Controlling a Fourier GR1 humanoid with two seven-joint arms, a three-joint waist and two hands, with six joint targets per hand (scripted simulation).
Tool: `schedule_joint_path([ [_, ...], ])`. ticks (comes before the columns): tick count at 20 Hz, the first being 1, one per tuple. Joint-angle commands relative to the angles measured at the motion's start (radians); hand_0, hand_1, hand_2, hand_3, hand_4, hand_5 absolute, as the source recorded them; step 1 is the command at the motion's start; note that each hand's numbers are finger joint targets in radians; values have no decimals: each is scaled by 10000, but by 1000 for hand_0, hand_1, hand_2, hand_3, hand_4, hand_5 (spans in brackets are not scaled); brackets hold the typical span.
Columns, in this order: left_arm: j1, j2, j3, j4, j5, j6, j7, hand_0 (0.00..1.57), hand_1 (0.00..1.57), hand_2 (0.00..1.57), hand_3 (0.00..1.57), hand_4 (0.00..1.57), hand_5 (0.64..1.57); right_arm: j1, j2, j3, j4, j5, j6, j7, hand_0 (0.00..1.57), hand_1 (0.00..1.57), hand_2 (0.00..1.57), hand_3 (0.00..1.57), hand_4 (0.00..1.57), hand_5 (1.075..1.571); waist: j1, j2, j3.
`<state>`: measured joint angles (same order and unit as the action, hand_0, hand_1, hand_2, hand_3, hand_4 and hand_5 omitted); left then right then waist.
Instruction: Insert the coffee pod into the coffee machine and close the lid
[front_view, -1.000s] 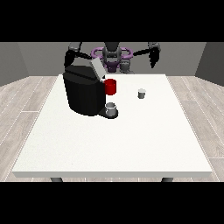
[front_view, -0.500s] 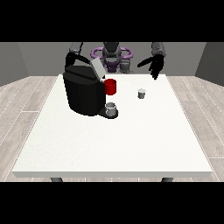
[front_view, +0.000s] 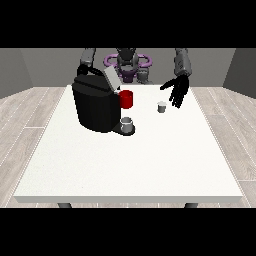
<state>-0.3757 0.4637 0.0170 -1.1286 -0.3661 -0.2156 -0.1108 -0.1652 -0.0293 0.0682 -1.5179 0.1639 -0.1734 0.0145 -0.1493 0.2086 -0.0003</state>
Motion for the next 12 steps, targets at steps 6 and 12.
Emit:
schedule_joint_path([
  [6,-852,-545,-429,1991,-1603,959,-316,0,0,423,0,0,1571,-221,122,259,656,191,123,246,0,0,0,0,0,1571,-92,-30,-1],
  [12,-1145,-1082,-1061,2042,-2811,2039,-500,839,839,918,756,298,1571,-1062,62,-424,1663,-92,51,92,0,0,0,0,0,1571,330,-116,3],
])
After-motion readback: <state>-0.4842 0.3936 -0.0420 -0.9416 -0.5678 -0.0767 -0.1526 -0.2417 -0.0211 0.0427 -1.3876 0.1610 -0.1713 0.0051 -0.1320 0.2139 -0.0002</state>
